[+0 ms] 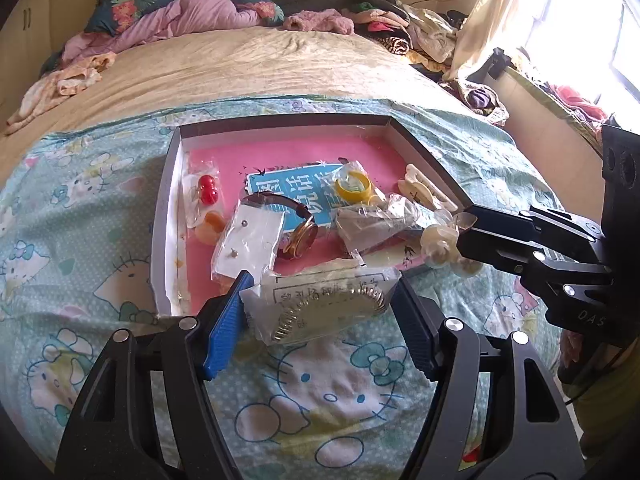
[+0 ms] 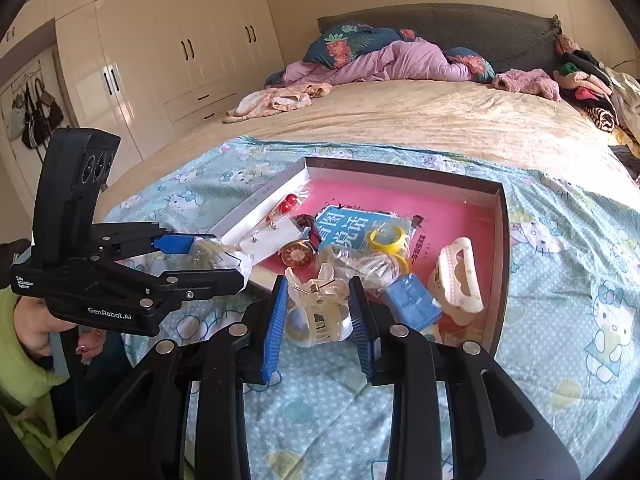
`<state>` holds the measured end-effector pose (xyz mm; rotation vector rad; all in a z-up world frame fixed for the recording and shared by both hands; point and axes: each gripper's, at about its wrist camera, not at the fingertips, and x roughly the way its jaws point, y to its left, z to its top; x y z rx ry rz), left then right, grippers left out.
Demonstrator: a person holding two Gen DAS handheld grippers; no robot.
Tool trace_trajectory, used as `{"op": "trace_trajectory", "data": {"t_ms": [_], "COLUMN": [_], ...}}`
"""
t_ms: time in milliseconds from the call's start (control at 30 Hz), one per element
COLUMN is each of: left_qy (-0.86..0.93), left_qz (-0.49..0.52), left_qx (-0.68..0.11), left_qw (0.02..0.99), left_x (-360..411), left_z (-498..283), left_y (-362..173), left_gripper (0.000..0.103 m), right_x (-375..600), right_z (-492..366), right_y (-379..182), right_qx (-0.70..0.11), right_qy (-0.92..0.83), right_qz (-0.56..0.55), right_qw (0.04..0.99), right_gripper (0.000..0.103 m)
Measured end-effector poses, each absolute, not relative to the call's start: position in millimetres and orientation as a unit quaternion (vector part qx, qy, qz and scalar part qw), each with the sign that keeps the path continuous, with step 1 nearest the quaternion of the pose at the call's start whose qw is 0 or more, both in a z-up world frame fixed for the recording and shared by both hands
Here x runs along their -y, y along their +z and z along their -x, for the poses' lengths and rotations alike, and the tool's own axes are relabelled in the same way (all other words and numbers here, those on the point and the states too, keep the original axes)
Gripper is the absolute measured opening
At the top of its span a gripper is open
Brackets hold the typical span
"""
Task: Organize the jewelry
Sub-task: 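Carry the claw clip and bagged comb into the pink tray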
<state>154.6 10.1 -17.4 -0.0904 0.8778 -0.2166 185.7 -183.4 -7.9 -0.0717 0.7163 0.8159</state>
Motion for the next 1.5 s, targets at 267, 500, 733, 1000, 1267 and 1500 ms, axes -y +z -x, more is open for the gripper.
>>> {"op": "trace_trajectory", "data": {"t_ms": [267,500,733,1000,1267,1500], "left_qy": [-0.096,-0.083,-0.074,-0.060,-0.047,-0.031], "left_qz": [0.044,0.042,0.038,0.043,0.055,0.061], "left_qx": [-0.420,-0.424,-0.425,-0.431,-0.430,-0.430], "left_qw": [0.901,0.901,0.902,0.899,0.900,0.900], "left_x": [-16.5,-23.1,-27.6,-35.9,-46.6,-56.6], "left_z": [-172.4,-183.8,-190.8,-197.6,-196.5,-194.9], "left_y": [-9.2,-14.9,-20.8,-32.9,-36.6,-38.9], "left_gripper": [0.061,0.061,0.061,0.061,0.061,0.061], "right_x": [186.2,192.3,202.8,216.7,231.5,234.0], "right_z": [-203.6,-225.5,-234.0,-240.3,-233.5,-220.8], "right_y": [4.1,0.2,-7.2,-24.9,-34.7,-38.2], "right_qx": [-0.322,-0.324,-0.328,-0.349,-0.358,-0.365], "right_qy": [0.378,0.356,0.336,0.309,0.295,0.307], "right_qz": [0.034,0.030,0.022,0.016,0.002,0.005], "right_qw": [0.868,0.876,0.883,0.885,0.886,0.879], "right_gripper": [0.029,0.029,0.029,0.029,0.029,0.029]}}
